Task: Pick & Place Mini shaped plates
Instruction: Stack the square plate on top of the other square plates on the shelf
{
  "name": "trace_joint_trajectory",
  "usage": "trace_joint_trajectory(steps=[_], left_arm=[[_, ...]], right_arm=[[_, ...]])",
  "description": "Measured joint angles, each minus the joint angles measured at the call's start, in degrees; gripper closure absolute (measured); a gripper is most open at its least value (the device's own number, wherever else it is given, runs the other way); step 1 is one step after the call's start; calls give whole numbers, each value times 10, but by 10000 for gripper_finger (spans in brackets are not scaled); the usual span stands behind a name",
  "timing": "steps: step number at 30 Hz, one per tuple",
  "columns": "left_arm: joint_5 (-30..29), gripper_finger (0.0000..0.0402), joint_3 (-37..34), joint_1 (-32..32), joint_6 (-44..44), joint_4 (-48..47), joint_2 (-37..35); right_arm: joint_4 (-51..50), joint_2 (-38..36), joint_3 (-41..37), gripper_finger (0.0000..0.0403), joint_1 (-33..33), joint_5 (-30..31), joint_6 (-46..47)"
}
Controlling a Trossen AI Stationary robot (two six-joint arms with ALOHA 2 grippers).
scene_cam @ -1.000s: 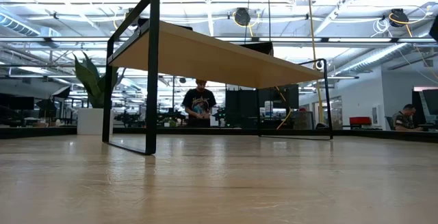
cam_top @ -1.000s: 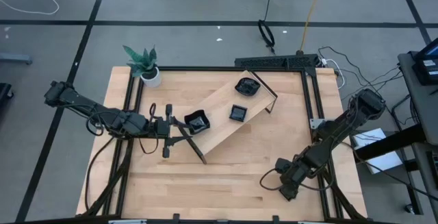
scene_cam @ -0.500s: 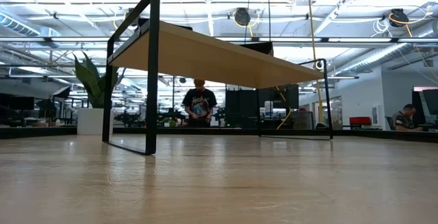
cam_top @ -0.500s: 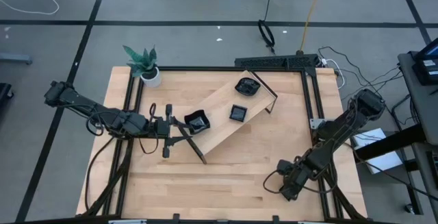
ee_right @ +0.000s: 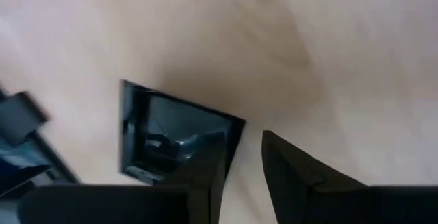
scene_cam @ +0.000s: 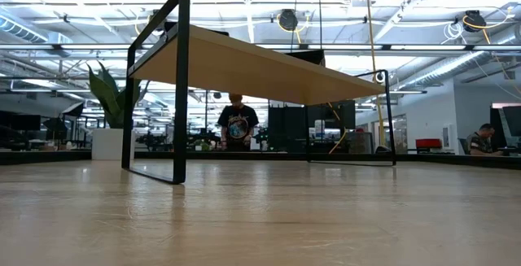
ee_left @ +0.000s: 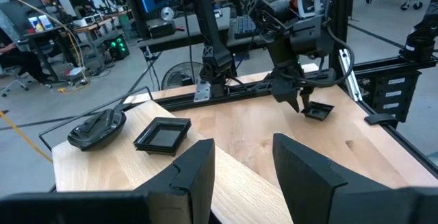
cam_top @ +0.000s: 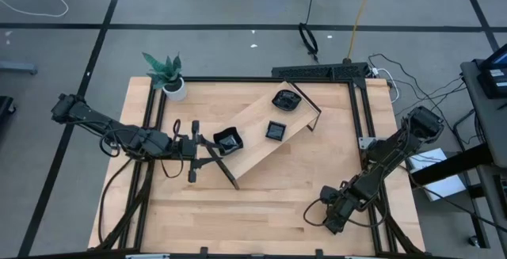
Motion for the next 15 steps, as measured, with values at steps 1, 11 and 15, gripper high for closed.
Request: trace_joint_trajectory(steps=[1, 11, 15], left_arm=[[0, 250, 0, 0, 0, 0, 0], [0, 250, 0, 0, 0, 0, 0], [0, 250, 0, 0, 0, 0, 0]], right_arm=[[-8, 0, 0, 319, 0, 0, 0], [-32, 0, 0, 372, 0, 1, 0], [-27, -1, 1, 398, 0, -1, -21]])
